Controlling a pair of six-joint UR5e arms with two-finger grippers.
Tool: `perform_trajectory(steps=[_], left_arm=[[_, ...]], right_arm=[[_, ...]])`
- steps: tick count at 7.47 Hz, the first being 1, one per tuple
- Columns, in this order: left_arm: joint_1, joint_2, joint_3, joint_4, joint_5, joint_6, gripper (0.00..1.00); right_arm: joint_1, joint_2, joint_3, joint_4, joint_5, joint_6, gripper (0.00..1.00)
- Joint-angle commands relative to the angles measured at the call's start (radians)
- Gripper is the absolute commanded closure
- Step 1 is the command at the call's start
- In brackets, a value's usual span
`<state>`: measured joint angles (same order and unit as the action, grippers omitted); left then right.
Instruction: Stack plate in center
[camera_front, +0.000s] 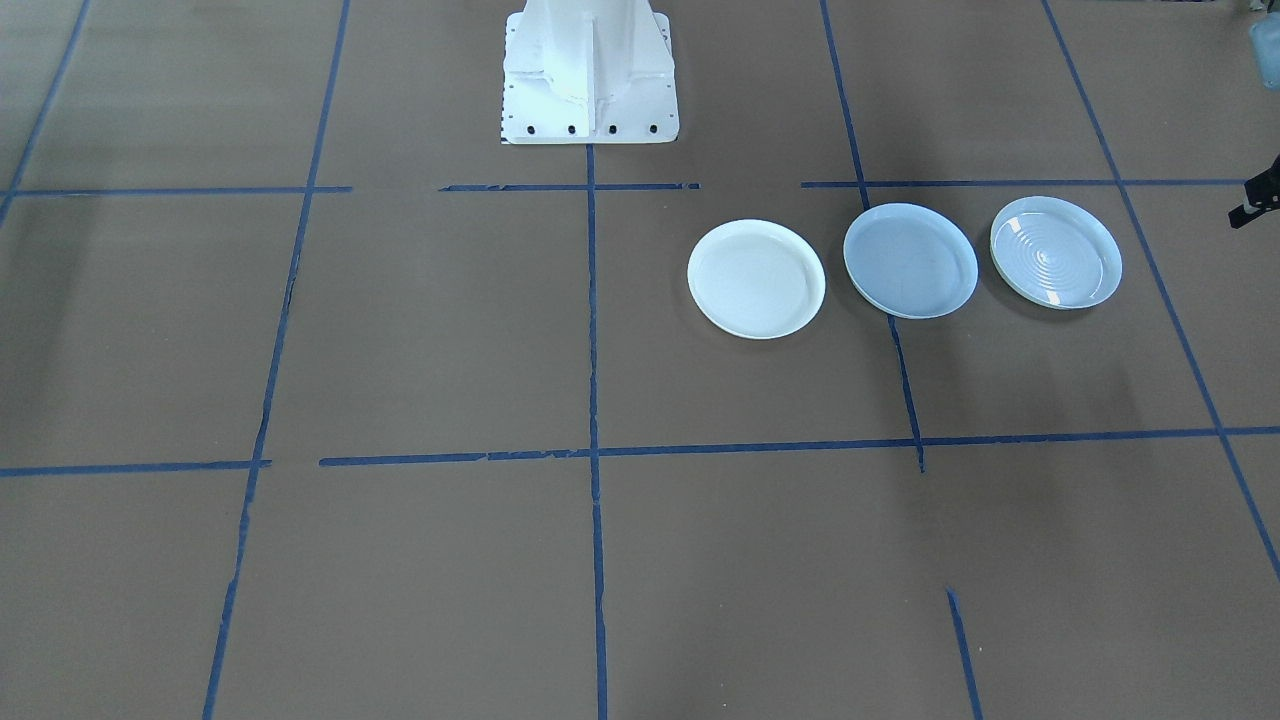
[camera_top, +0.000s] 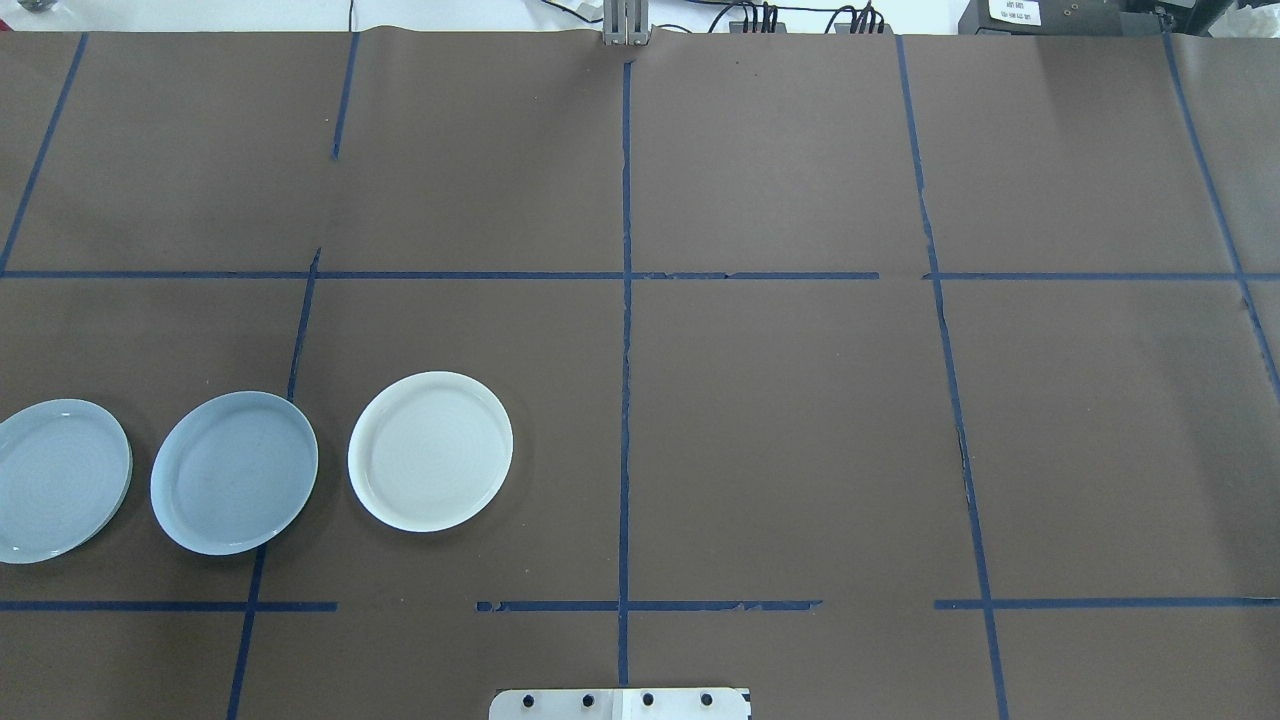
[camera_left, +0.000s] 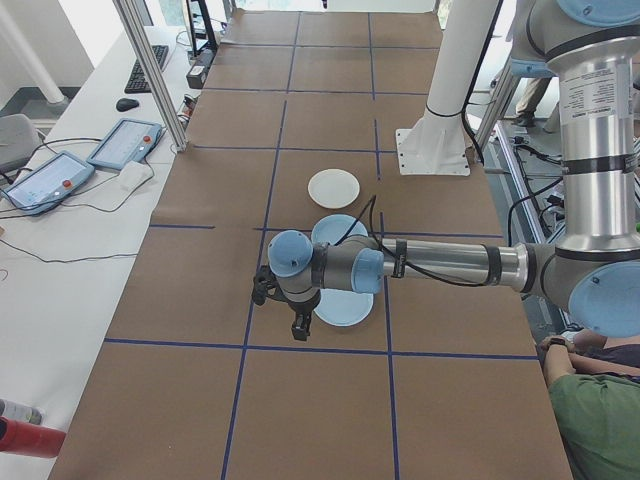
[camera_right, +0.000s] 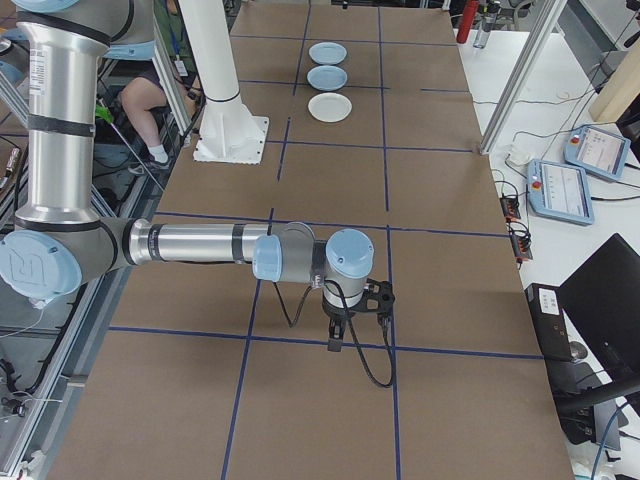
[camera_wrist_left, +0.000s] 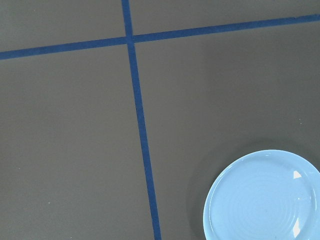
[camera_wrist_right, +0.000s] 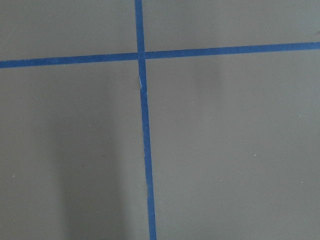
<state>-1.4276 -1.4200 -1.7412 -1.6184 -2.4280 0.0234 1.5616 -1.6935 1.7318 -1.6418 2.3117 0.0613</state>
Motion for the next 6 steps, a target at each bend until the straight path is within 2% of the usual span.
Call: perform_trajectory(steps=[1, 3, 6], left_arm=[[0.093, 0.007, 0.053, -0.149, 0.003, -0.129, 0.0], [0.165, 0.013, 0.156, -0.335, 0.004, -0.227, 0.0], [0.271, 0.019, 0.206, -0.376, 0.004, -0.243, 0.0]], right_arm=[[0.0, 0.0, 0.0, 0.0, 0.0, 0.0, 0.0], [0.0, 0.0, 0.0, 0.0, 0.0, 0.0, 0.0], [0.0, 0.0, 0.0, 0.0, 0.0, 0.0, 0.0]])
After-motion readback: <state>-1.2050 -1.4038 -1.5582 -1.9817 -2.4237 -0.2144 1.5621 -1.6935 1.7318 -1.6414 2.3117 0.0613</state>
